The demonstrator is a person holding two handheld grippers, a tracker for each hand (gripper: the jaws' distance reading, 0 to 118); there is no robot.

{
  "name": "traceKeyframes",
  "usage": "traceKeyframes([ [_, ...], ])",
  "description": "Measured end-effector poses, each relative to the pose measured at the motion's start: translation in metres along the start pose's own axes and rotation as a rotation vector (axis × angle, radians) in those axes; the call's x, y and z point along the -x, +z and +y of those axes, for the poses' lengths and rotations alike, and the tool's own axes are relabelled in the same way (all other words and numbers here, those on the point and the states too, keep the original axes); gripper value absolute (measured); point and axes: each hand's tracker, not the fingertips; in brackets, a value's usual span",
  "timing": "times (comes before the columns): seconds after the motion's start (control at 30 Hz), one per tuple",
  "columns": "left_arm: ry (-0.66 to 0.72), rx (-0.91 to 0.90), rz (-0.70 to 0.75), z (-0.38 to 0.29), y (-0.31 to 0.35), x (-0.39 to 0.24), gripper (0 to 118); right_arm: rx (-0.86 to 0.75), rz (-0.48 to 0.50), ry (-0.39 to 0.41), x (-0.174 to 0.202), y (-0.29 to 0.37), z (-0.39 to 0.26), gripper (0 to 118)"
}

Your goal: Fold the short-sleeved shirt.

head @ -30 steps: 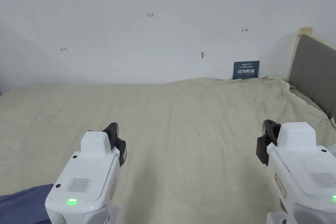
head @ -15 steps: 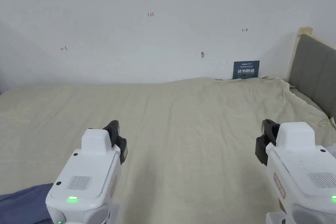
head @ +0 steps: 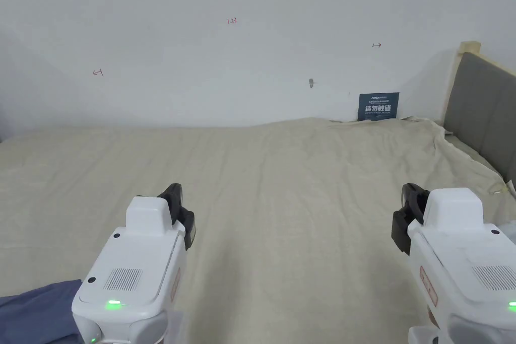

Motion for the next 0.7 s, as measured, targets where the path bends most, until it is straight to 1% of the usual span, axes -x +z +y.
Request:
traceKeyframes([
  [0.3, 0.0, -0.002, 0.002, 0.0001, -0.002, -0.001, 0, 0.002, 0.001, 0.018, 0.0008, -0.0005, -0.0006, 0],
  [0.7, -0.001, -0.006, 0.005, -0.0006, 0.0001, 0.0009, 0, 0.0, 0.005, 0.018, 0.0018, 0.0006, 0.0004, 0],
])
